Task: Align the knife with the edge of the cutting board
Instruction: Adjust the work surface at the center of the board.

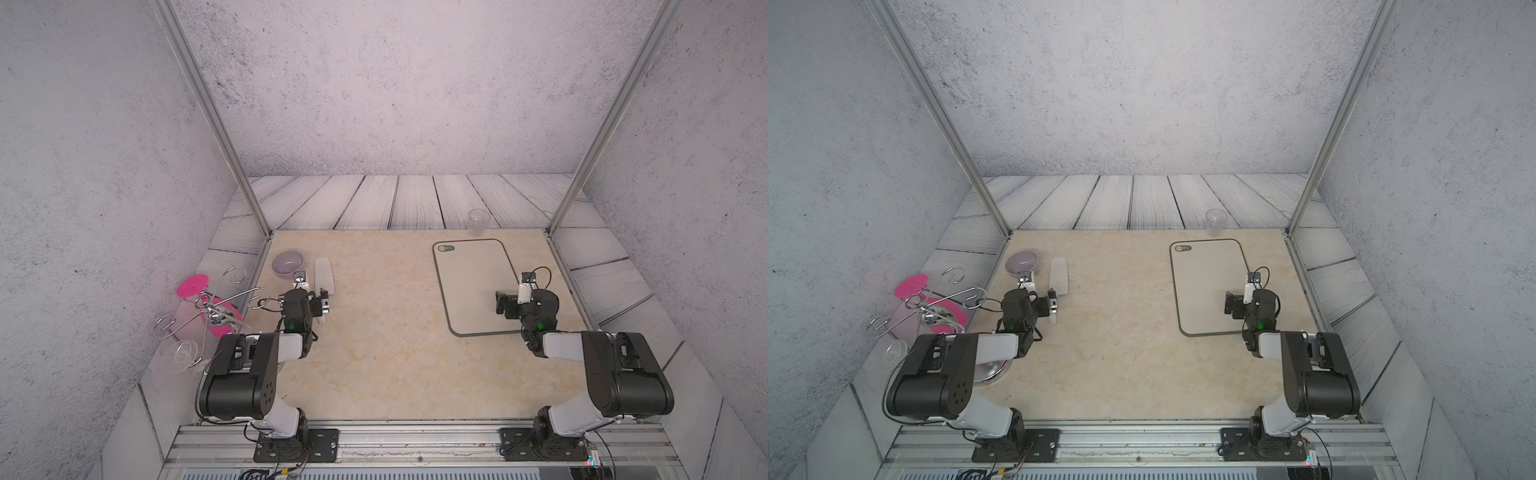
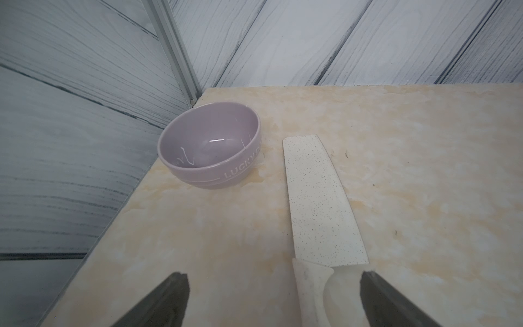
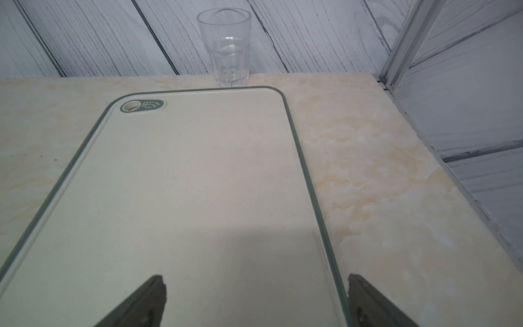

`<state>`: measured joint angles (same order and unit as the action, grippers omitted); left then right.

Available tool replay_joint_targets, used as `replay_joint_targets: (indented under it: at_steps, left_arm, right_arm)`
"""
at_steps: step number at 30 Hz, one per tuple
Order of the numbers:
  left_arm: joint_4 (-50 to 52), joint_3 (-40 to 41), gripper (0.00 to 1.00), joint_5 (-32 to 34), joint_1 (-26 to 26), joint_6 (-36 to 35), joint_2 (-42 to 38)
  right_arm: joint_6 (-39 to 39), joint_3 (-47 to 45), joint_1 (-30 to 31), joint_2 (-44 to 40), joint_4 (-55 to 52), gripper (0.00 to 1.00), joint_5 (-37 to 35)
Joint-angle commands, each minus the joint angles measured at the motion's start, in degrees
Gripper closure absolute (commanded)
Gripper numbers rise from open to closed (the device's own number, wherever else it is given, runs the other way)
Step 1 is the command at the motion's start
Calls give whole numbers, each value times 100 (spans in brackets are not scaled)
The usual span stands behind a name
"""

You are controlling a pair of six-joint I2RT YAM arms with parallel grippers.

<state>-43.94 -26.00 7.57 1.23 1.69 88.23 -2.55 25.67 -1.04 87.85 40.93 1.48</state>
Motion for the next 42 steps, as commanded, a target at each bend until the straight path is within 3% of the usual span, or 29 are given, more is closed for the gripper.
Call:
replay_joint_targets:
  at_steps: [1,17,22,26,27,29,32,36,39,42]
  left_arm:
    - [6,-54,0,-28,-44,-11,-46]
    - [53,-81,0,-150,-98,9,-42]
    - [53,-71,0,-148,-94,6,-51]
    - [85,-101,0,-190,-102,-21,-62]
    - [303,-223,0,-399,-97,-121,-111]
    - [1751,-927,0,-675,-65,-283,-331]
    - [3468,-2008,0,-303,-9,87,-474]
    - [4304,-2739,0,-402,56,783,-648]
    - [4567,-3033,0,-646,148,1077,-678]
    - [4759,-3213,0,-790,203,1390,-725]
  right_arm:
    - [6,88,1,-27,-37,1,-16]
    - [0,82,1,-25,-23,1,-15]
    - [-314,-129,8,-65,365,1,-718]
    - [-309,-167,12,-97,425,1,-768]
    - [-306,-172,12,-129,484,1,-810]
    - [-375,-36,14,-362,-21,1,-998]
    - [-568,480,12,-902,-1426,1,-1343]
    - [-1162,855,7,-1436,-2351,1,-2023]
    - [-1232,1193,8,-1590,-2901,1,-1832]
    - [-1828,1466,9,-1587,-3239,1,-1946]
